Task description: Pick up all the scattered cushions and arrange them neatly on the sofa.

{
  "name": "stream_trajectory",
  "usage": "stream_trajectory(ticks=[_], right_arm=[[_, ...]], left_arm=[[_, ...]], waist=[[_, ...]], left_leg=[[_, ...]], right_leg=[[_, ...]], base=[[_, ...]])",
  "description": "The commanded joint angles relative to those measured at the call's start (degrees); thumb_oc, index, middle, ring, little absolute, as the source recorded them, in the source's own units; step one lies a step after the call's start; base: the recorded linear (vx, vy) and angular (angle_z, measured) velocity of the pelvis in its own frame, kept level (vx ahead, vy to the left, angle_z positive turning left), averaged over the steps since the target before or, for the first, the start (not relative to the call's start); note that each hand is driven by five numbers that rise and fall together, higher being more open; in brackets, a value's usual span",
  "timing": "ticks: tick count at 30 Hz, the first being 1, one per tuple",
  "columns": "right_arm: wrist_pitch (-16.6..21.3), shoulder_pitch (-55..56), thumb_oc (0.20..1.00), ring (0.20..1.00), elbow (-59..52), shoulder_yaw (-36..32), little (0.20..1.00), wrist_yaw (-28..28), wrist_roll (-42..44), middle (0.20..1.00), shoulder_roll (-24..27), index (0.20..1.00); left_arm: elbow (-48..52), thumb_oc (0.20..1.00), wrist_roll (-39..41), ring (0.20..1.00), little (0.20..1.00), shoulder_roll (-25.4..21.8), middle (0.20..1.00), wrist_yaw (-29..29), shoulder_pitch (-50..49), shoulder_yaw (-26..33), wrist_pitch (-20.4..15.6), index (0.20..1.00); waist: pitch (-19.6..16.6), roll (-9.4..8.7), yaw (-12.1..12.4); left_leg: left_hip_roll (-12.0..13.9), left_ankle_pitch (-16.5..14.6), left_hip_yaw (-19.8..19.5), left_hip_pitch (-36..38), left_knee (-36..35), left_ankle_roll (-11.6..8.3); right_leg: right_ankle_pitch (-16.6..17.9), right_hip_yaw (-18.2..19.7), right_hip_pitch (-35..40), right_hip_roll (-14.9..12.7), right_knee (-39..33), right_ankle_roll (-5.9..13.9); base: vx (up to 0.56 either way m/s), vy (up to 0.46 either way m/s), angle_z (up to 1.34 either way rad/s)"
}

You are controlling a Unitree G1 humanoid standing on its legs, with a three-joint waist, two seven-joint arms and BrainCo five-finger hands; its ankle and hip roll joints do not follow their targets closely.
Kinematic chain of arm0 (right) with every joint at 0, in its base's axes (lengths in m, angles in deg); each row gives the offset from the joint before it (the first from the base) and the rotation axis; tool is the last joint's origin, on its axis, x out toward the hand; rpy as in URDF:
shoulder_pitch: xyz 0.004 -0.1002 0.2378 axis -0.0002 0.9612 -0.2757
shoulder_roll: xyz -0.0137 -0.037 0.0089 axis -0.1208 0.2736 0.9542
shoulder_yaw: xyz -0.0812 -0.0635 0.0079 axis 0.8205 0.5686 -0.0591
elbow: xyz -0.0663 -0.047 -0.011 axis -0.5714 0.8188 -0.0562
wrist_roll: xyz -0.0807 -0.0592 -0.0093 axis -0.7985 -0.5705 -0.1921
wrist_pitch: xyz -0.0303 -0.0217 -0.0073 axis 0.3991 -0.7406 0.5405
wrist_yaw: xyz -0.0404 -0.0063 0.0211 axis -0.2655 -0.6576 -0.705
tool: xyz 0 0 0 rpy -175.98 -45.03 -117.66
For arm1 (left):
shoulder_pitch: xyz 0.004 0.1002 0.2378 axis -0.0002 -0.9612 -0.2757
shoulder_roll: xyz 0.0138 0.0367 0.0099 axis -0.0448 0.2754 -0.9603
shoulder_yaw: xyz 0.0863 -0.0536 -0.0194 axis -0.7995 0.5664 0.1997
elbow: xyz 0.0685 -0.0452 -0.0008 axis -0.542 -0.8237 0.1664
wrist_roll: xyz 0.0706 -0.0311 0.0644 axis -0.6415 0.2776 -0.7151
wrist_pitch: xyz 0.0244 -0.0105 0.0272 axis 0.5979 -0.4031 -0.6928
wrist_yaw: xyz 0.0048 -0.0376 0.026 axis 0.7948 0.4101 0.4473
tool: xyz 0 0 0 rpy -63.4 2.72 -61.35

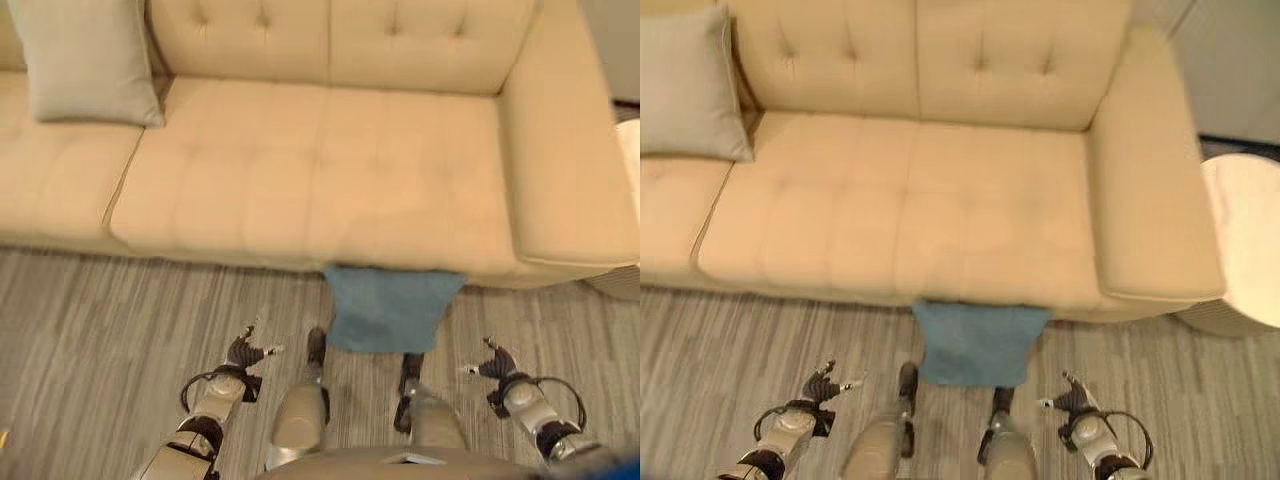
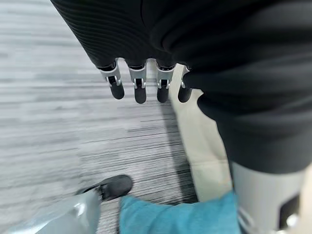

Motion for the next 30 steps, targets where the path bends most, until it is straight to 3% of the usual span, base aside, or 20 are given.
stream_trajectory(ticks=[1,4,6,9,11,17,24,27,28,30], right_arm=[[1.3,0.6,1.0,1.0,-2.2,0.8,1.0,-2.6,2.7,1.0,1.8,1.0],[1.5,0.8,1.0,1.0,-4.3,1.0,1.0,-3.0,3.0,1.0,2.2,1.0],[1.6,1.4,1.0,1.0,-3.3,1.0,1.0,-3.2,3.2,1.0,2.3,1.0],[1.6,2.6,1.0,1.0,-2.1,0.1,1.0,-3.1,3.1,1.0,2.2,1.0],[1.4,3.5,1.0,1.0,-0.7,-0.1,1.0,-2.8,2.9,1.0,1.7,1.0],[1.0,3.2,1.0,1.0,1.4,0.7,1.0,-2.4,3.3,1.0,0.0,1.0],[0.5,1.3,1.0,1.0,1.9,1.6,1.0,-2.2,2.8,1.0,-1.2,1.0],[0.6,0.5,1.0,1.0,1.5,1.8,1.0,-2.2,2.7,1.0,-1.4,1.0],[0.9,-0.3,1.0,1.0,1.2,1.8,1.0,-2.1,2.9,1.0,-1.4,1.0],[1.0,-1.0,1.0,1.0,1.2,2.0,1.0,-2.2,3.2,1.0,-1.2,1.0]], left_arm=[[0.9,1.0,1.8,1.0,1.0,-0.9,1.0,1.8,2.9,-0.9,-2.3,1.0],[3.6,1.0,2.2,1.0,1.0,-1.0,1.0,2.2,3.3,-2.1,-2.5,1.0],[4.5,1.0,2.2,1.0,1.0,0.0,1.0,1.6,2.8,-2.9,-2.2,1.0],[4.4,1.0,1.2,1.0,1.0,1.2,1.0,0.0,1.6,-3.6,-1.6,1.0],[3.0,1.0,-0.7,1.0,1.0,2.0,1.0,-1.0,0.3,-4.4,-0.8,1.0],[0.7,1.0,-1.7,1.0,1.0,1.5,1.0,-0.5,1.6,-4.5,-0.7,1.0],[0.8,1.0,-1.4,1.0,1.0,-0.8,1.0,0.1,2.2,-3.0,-1.1,1.0],[0.1,1.0,-1.7,1.0,1.0,-1.4,1.0,0.2,2.1,-2.6,-1.1,1.0],[0.5,1.0,-1.1,1.0,1.0,-1.9,1.0,0.4,2.8,-2.4,-1.3,1.0],[1.1,1.0,-0.5,1.0,1.0,-2.3,1.0,0.7,3.4,-2.3,-1.6,1.0]], waist=[[-1.5,-3.26,-1.1],[-0.9,-2.75,-1.8],[-1.0,-2.52,-1.8],[-1.7,-2.65,-3.2],[-3.1,-2.23,-4.1],[-3.2,-3.99,-4.5],[-1.5,-6.17,-3.0],[-0.6,-6.31,-2.7],[0.0,-5.96,-2.8],[0.4,-5.69,-2.6]], left_leg=[[0.3,-5.5,2.1,-0.3,3.5,-1.64],[0.5,-4.9,1.6,-1.8,3.9,-1.65],[1.0,-3.1,2.2,-2.6,4.2,-2.22],[0.8,-7.2,6.5,0.4,6.6,-0.41],[-0.1,-9.7,8.9,3.8,5.2,-0.28],[-1.7,-8.6,10.0,3.1,4.0,0.95],[-3.7,-10.8,10.1,2.6,6.0,2.72],[-4.2,-11.4,10.4,2.9,6.3,3.55],[-3.9,-10.9,10.2,2.0,6.8,3.79],[-3.8,-10.4,10.4,1.2,6.7,3.56]], right_leg=[[-4.0,-1.4,-3.3,-3.3,5.2,1.05],[-5.1,0.9,-5.0,-2.0,6.4,-0.03],[-6.1,-0.1,-3.6,-0.8,5.1,-1.1],[-6.0,-2.4,-1.6,-1.5,3.5,-1.64],[-5.5,-2.2,0.6,-0.8,1.6,-0.7],[-2.3,-1.4,-0.9,-2.0,1.0,0.02],[-0.6,0.4,-2.8,-4.5,4.1,2.03],[-0.4,0.8,-4.5,-5.7,7.2,3.04],[-1.8,2.8,-5.6,-5.3,10.1,3.12],[-2.7,3.7,-5.6,-4.7,10.5,2.47]], base=[[-0.04,-0.09,0.2],[-0.03,-0.11,0.15],[-0.02,-0.207,0.15],[0.03,-0.074,1.21],[0.15,0.068,0.93],[-0.03,0.126,0.04],[-0.03,0.109,-0.23],[-0.04,0.111,-0.38],[-0.08,0.028,-0.25],[-0.07,-0.017,-0.11]])
